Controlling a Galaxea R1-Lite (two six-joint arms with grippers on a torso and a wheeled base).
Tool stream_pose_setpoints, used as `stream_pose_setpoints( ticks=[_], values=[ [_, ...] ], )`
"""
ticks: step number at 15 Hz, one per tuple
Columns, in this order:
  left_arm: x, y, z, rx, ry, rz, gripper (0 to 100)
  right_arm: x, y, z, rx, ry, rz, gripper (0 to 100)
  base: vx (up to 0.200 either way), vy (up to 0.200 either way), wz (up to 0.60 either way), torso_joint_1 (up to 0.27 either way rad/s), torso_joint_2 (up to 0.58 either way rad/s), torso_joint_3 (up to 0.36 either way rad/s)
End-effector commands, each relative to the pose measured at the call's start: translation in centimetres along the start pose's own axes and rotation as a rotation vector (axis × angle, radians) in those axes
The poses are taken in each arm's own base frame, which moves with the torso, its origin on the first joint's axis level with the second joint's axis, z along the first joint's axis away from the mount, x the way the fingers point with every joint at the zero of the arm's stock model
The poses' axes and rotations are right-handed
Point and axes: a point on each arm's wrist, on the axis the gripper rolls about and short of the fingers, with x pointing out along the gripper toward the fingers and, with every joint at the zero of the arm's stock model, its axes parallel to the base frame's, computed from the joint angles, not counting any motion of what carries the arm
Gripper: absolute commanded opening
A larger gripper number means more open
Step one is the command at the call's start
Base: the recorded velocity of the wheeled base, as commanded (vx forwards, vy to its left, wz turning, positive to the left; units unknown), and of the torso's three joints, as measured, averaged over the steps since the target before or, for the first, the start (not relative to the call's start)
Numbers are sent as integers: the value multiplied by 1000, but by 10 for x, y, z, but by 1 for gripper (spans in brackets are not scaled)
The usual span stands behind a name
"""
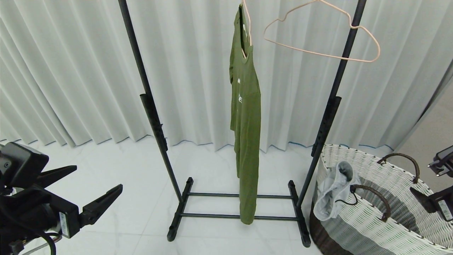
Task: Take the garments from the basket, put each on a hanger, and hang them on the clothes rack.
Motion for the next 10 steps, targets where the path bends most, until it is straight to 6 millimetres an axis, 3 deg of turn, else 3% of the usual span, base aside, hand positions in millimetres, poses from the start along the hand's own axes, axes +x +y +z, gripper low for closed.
stream_pose_setpoints(
  ticks=[1, 8, 10],
  values=[
    [1, -1, -1, 0, 5, -10, 100, 2, 1, -2, -16, 11, 10, 100, 200, 0, 0, 7, 17, 7],
    [6, -3, -2, 1, 22, -30, 100, 34, 21, -14, -75, 112, 164, 100, 200, 0, 0, 3, 5, 4],
    [8, -3, -3, 0, 37, -21, 100, 42, 26, -17, -81, 131, 202, 100, 0, 0, 0, 0, 0, 0]
  ],
)
